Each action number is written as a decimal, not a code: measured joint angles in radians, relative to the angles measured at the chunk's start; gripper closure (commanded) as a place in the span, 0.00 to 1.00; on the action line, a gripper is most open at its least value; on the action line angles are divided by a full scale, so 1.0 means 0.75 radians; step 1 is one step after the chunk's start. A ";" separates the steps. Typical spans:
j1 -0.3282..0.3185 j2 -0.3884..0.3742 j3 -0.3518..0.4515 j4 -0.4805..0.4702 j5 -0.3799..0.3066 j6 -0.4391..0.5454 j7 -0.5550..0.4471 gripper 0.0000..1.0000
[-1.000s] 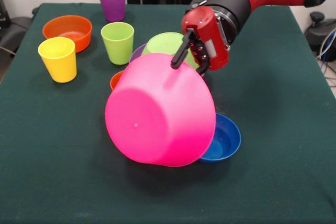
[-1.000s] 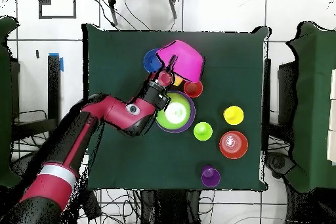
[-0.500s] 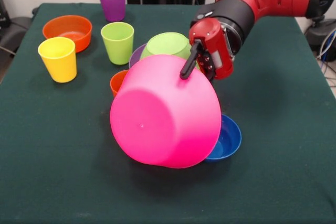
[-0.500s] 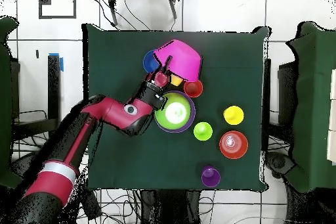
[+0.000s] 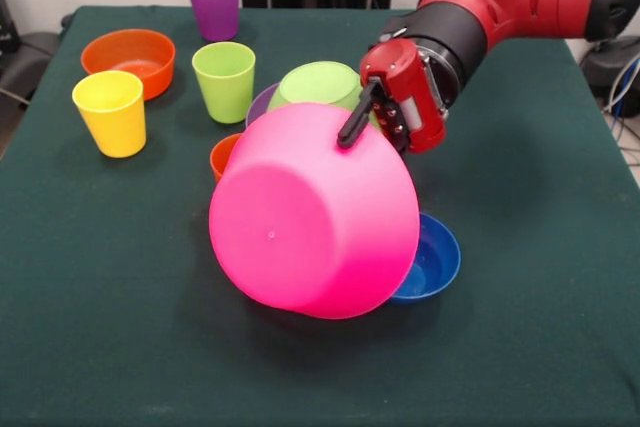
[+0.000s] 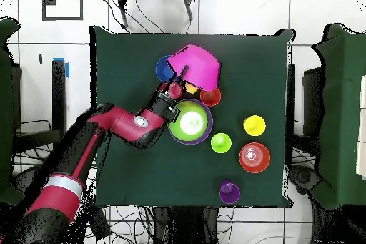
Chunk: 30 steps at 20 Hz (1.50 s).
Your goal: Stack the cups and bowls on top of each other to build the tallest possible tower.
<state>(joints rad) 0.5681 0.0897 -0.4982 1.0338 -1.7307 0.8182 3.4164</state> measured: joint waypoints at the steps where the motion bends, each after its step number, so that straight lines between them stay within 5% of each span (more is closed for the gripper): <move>1: 0.000 -0.003 0.003 0.000 0.004 -0.001 0.000 0.00; 30: -0.002 -0.160 0.084 0.003 0.057 -0.445 0.000 0.00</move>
<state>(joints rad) 0.5668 -0.0301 -0.4350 1.0360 -1.6882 0.4847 3.4164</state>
